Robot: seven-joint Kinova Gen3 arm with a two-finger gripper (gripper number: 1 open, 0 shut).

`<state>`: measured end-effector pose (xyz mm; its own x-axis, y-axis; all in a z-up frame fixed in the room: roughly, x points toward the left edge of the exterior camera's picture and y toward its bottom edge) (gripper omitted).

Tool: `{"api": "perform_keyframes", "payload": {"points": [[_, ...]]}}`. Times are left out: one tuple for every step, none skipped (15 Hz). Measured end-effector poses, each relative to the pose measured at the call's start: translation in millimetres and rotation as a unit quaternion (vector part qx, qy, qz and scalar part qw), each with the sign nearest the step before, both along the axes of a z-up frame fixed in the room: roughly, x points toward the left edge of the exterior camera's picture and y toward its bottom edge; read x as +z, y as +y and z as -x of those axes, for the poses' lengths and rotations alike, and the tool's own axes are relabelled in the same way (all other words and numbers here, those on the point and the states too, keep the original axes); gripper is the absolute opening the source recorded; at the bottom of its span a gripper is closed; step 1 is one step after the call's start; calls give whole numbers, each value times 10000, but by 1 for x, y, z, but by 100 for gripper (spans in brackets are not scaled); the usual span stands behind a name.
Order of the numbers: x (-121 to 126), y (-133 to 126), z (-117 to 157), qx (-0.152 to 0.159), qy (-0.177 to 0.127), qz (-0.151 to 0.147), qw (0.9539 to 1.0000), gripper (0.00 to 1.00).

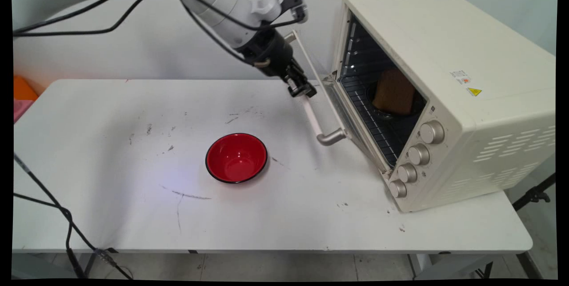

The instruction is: Open the oven

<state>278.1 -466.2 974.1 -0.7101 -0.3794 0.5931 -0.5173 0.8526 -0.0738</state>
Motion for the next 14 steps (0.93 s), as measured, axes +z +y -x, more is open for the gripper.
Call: {"api": "perform_keyframes", "payload": {"points": [[-5, 3, -6, 0, 19, 3, 10000, 0], [-9, 6, -11, 1, 33, 2, 10000, 0], [-14, 9, -17, 6, 50, 0, 10000, 0], [-19, 12, -22, 7, 69, -5, 10000, 0], [-24, 15, -27, 10, 92, -6, 10000, 0], [-29, 18, -31, 7, 123, -6, 9999, 0], [-34, 20, -35, -2, 158, -5, 9999, 0], [-39, 23, -39, -14, 193, -1, 9998, 0], [-45, 25, -44, -29, 223, 3, 9997, 0], [-51, 27, -48, -41, 243, 6, 9997, 0], [-55, 29, -52, -48, 259, 6, 9997, 0], [-61, 31, -57, -59, 276, 7, 9996, 0], [-65, 33, -61, -71, 289, 11, 9996, 0], [-68, 35, -65, -85, 298, 15, 9995, 0]]}}
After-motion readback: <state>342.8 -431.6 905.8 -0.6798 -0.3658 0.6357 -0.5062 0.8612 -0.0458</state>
